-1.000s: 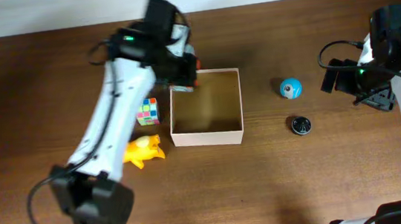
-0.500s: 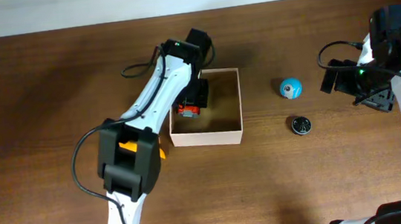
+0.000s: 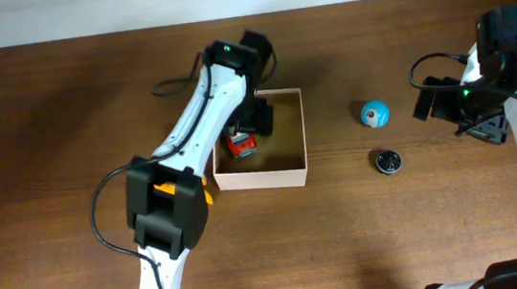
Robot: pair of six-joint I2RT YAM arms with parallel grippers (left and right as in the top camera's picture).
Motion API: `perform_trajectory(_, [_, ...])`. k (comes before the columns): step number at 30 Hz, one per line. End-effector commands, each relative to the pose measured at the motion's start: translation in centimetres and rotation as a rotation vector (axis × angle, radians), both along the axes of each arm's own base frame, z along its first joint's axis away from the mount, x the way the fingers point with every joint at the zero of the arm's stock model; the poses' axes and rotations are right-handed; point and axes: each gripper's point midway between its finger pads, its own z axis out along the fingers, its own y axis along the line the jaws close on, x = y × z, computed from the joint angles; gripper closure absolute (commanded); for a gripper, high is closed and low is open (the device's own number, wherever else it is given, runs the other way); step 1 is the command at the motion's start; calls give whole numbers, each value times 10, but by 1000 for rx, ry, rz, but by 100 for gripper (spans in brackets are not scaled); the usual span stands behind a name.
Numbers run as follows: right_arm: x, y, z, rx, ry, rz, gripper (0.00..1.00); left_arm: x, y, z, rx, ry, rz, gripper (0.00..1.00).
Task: Pack container
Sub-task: 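Carry the truck into the box and release it with the left gripper, then grasp the Rubik's cube with the left gripper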
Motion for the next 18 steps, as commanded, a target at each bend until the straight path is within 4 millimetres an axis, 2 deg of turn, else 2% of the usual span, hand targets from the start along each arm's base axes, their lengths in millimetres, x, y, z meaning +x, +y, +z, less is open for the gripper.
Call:
perform_trajectory(1, [2, 0, 11, 0, -35, -9, 1, 13, -2, 70, -64, -142, 4, 13])
perform_trajectory(4, [1, 0, 10, 1, -33, -9, 1, 10, 9, 108, -42, -205, -4, 13])
perform_trajectory(6, [0, 0, 10, 2, -28, -9, 1, 8, 29, 127, 35, -249, 12, 3])
perform_trajectory(8, [-2, 0, 10, 3, -20, -9, 2, 9, 54, 140, 126, -284, 36, 1])
perform_trajectory(12, [-6, 1, 9, 7, -2, -9, 2, 14, 80, 140, 73, -253, 105, 1])
perform_trajectory(16, [-9, 2, 8, 9, 10, -9, 1, 18, 122, 124, 38, -175, 216, 1])
perform_trajectory(18, [-9, 2, 8, 9, 11, -9, 1, 17, 135, 110, 16, -125, 257, 1])
